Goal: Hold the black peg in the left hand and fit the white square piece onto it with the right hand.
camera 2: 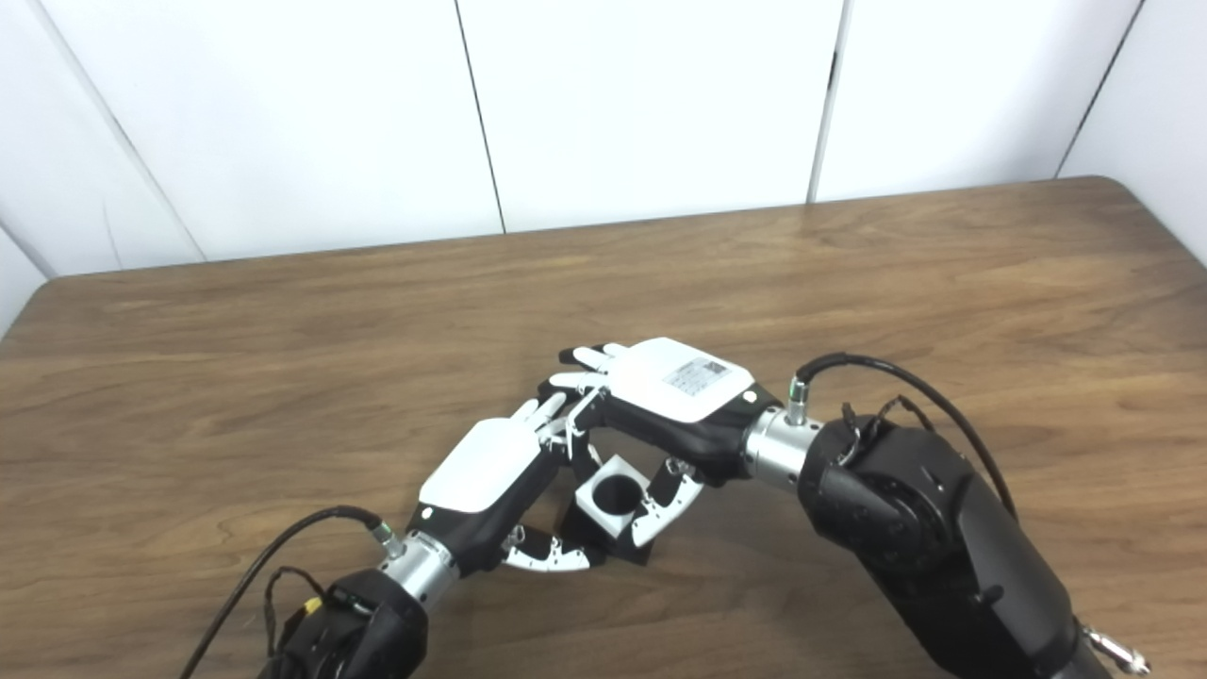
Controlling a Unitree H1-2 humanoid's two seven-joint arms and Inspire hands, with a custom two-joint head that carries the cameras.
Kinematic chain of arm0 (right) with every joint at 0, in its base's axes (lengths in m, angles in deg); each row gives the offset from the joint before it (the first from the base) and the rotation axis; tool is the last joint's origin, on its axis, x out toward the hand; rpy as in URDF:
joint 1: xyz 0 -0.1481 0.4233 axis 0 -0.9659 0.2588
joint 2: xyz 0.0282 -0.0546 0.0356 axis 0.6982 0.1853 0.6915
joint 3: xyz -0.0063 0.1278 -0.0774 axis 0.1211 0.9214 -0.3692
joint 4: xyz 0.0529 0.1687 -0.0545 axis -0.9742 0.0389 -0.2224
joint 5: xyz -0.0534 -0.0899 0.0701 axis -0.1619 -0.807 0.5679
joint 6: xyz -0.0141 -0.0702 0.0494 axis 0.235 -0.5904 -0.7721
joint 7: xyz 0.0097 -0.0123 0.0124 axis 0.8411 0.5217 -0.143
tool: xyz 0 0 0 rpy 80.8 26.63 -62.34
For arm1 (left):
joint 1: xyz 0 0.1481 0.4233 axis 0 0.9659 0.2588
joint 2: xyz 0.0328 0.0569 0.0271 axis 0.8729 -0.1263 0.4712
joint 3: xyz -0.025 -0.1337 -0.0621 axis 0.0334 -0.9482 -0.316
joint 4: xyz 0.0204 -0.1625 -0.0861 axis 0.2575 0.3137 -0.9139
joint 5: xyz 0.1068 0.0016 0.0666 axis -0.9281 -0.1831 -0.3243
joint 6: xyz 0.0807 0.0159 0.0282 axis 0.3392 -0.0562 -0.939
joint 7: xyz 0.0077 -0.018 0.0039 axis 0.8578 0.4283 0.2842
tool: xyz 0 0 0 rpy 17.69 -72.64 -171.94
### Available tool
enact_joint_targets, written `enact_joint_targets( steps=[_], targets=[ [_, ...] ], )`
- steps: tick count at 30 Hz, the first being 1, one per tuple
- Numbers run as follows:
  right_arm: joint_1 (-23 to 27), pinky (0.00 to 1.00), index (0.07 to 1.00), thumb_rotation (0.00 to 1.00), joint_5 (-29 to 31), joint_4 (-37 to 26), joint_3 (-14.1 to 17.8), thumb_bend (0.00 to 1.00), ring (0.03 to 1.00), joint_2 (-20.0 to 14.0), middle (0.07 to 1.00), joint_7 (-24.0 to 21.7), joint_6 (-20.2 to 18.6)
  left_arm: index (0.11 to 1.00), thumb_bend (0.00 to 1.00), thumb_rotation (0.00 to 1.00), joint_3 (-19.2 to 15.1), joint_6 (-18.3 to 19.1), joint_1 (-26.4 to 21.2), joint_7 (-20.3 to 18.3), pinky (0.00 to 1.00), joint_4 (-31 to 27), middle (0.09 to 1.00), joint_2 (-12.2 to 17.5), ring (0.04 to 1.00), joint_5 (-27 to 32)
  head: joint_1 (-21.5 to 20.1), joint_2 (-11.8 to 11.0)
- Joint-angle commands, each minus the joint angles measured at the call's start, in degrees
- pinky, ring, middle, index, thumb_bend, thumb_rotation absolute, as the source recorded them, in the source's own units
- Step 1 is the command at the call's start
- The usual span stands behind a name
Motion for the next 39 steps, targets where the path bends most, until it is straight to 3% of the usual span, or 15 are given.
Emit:
enact_joint_targets(
  steps=[1, 23, 25, 28, 31, 39],
  targets=[
    [1.2, 1.00, 0.496, 0.15, 0.5, -0.1, 0.3, 0.51, 1.000, 0.4, 0.924, 1.3, 1.2, 0.493, 0.52, 0.08, 0.9, 0.4, -0.4, -1.6, 1.00, -0.2, 0.903, 0.2, 1.000, -1.5, 0.0, 0.1],
    [-0.1, 1.00, 0.498, 0.17, 0.2, 0.0, -0.3, 0.51, 1.000, -0.3, 0.928, 0.2, 0.1, 0.492, 0.52, 0.08, 0.5, 0.8, -0.2, -1.1, 1.00, -0.4, 0.900, 0.1, 1.000, -0.7, -0.1, 0.3],
    [-0.1, 1.00, 0.661, 0.36, 0.0, -0.1, -0.3, 0.75, 1.000, -0.3, 0.929, -0.1, -0.2, 0.493, 0.52, 0.08, 0.4, 1.0, -0.1, -1.3, 1.00, -0.6, 0.901, 0.1, 1.000, -0.5, 0.0, 0.3],
    [-0.3, 1.00, 0.694, 0.41, 0.6, -0.2, 0.1, 0.86, 1.000, 0.0, 0.932, -0.3, -1.1, 0.495, 0.52, 0.08, 0.4, 1.4, 0.0, -1.8, 1.00, -0.7, 0.903, 0.2, 1.000, -0.4, 0.0, 0.3],
    [-0.3, 1.00, 0.703, 0.42, 0.8, -0.4, 0.3, 0.90, 1.000, 0.0, 0.935, -0.7, -1.8, 0.627, 0.80, 0.21, 0.3, 1.6, 0.0, -2.0, 1.00, -0.7, 0.902, 0.2, 1.000, -0.2, 0.0, 0.3],
    [-0.2, 1.00, 0.699, 0.42, 1.2, -0.3, 0.6, 0.91, 1.000, -0.2, 0.937, -0.7, -2.0, 0.717, 0.88, 0.27, 0.5, 2.3, -0.4, -2.5, 1.00, -0.6, 0.901, 0.5, 0.998, -0.7, 0.1, 0.3]
  ],
)
